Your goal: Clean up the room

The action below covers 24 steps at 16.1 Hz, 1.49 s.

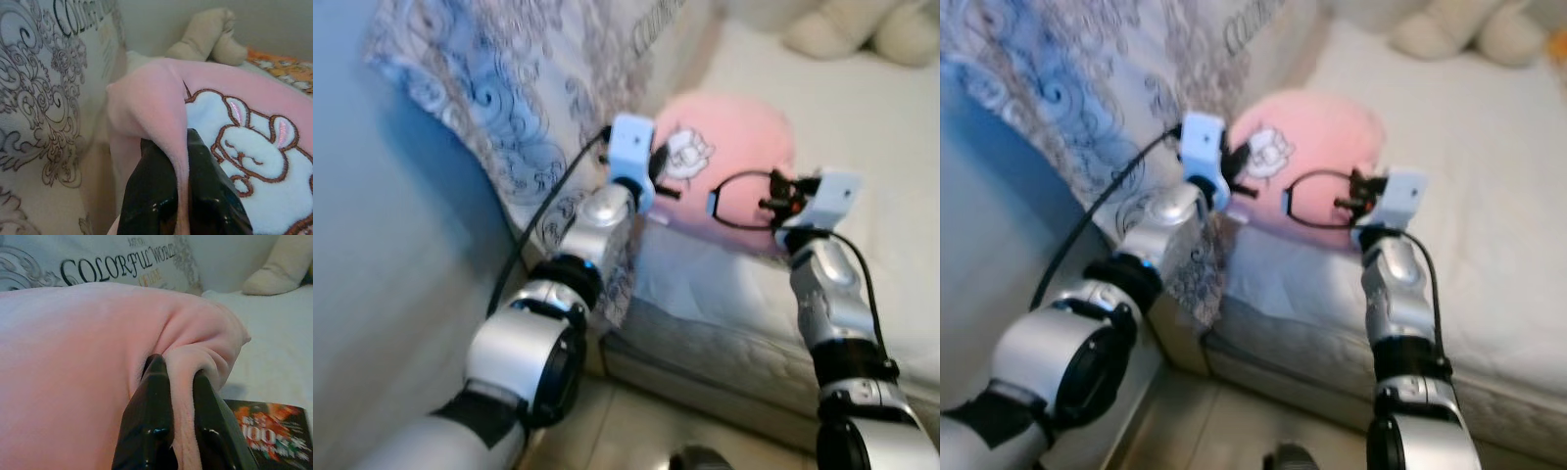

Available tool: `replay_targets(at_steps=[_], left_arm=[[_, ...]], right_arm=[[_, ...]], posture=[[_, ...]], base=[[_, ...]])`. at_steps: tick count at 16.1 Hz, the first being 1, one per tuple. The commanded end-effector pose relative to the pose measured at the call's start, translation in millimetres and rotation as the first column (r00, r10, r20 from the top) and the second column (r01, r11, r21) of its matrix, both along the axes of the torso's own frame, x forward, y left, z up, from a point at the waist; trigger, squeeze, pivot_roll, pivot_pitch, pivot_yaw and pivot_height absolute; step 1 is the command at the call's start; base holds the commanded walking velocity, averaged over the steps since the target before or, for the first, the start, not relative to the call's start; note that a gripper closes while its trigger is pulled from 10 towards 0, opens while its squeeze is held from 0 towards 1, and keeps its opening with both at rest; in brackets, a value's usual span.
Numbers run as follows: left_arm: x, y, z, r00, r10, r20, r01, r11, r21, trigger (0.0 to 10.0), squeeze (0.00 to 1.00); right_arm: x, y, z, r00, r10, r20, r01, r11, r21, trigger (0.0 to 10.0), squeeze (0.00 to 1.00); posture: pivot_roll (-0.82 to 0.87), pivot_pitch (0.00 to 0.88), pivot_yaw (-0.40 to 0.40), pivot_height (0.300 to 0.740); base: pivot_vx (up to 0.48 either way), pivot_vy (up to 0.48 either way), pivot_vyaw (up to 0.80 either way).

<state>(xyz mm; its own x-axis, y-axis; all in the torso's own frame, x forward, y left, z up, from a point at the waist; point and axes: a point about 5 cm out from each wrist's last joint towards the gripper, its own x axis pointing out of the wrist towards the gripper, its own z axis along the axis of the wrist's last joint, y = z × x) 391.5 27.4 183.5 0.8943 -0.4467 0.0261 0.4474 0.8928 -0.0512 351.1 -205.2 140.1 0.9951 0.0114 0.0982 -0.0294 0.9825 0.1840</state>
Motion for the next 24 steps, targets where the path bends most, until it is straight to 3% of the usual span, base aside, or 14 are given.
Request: replay_targets(at_steps=[1, 6, 9, 12, 14, 16, 18, 21, 24], left_arm=[[3.3, 1.9, 13, 0.999, 0.009, 0.052, -0.009, 1.0, 0.003, 10.0, 0.0], [3.8, 2.8, 10, 0.999, 0.009, 0.032, -0.009, 1.0, 0.026, 10.0, 0.0], [-2.3, -20.1, 3, 1.0, -0.009, -0.014, 0.01, 0.995, 0.096, 10.0, 0.0], [-11.4, -26.5, -23, 0.993, 0.041, -0.112, -0.029, 0.994, 0.101, 10.0, 0.0], [-14.3, -25.9, -31, 0.991, 0.064, -0.114, -0.049, 0.99, 0.135, 10.0, 0.0], [-20.1, -16.7, -54, 0.971, 0.126, -0.202, -0.102, 0.987, 0.126, 10.0, 0.0], [-26.4, -17.8, -67, 0.962, 0.117, -0.248, -0.087, 0.988, 0.13, 10.0, 0.0], [-24.3, -30.9, -51, 0.975, 0.064, -0.214, -0.051, 0.996, 0.067, 10.0, 0.0], [-23.9, -36.9, -44, 0.987, 0.031, -0.157, -0.016, 0.995, 0.098, 10.0, 0.0]], right_arm=[[2.4, -0.7, 5, 1.0, -0.002, 0.01, 0.002, 1.0, -0.011, 0.0, 0.0], [0.3, -3.2, 4, 1.0, -0.008, 0.014, 0.009, 1.0, -0.03, 0.0, 0.0], [14.3, -25.2, 6, 0.998, -0.054, -0.045, 0.047, 0.987, -0.151, 0.0, 0.0], [15.1, -29.8, -12, 0.986, -0.073, -0.151, 0.015, 0.935, -0.354, 0.0, 0.0], [13.7, -29.7, -19, 0.981, -0.077, -0.177, 0.003, 0.924, -0.383, 0.0, 0.0], [7.7, -25.6, -41, 0.959, -0.107, -0.263, -0.013, 0.909, -0.416, 0.0, 0.0], [5.8, -18.9, -48, 0.956, -0.106, -0.274, -0.028, 0.895, -0.444, 0.0, 0.0], [5.1, -16.0, -49, 0.96, -0.109, -0.257, -0.025, 0.883, -0.468, 0.0, 0.0], [-6.2, -31.4, -63, 0.935, -0.205, -0.288, 0.054, 0.887, -0.459, 0.0, 0.0]], posture=[[-0.08, 0.0, 0.033, 0.74], [-0.08, 0.0, 0.038, 0.74], [-0.08, 0.0, 0.05, 0.74], [-0.07, 0.0, 0.057, 0.74], [-0.06, 0.022, 0.051, 0.74], [-0.08, 0.106, 0.036, 0.74], [-0.1, 0.133, 0.031, 0.74], [-0.11, 0.151, 0.026, 0.74], [-0.12, 0.161, 0.036, 0.74]], base=[[0.48, 0.0, 0.45], [0.48, 0.0, 0.0], [0.16, 0.0, 0.0], [0.0, 0.0, 0.0], [0.0, 0.0, 0.0], [0.0, 0.0, 0.0], [0.0, 0.0, 0.0], [0.0, 0.0, 0.0], [0.0, 0.0, 0.0]])
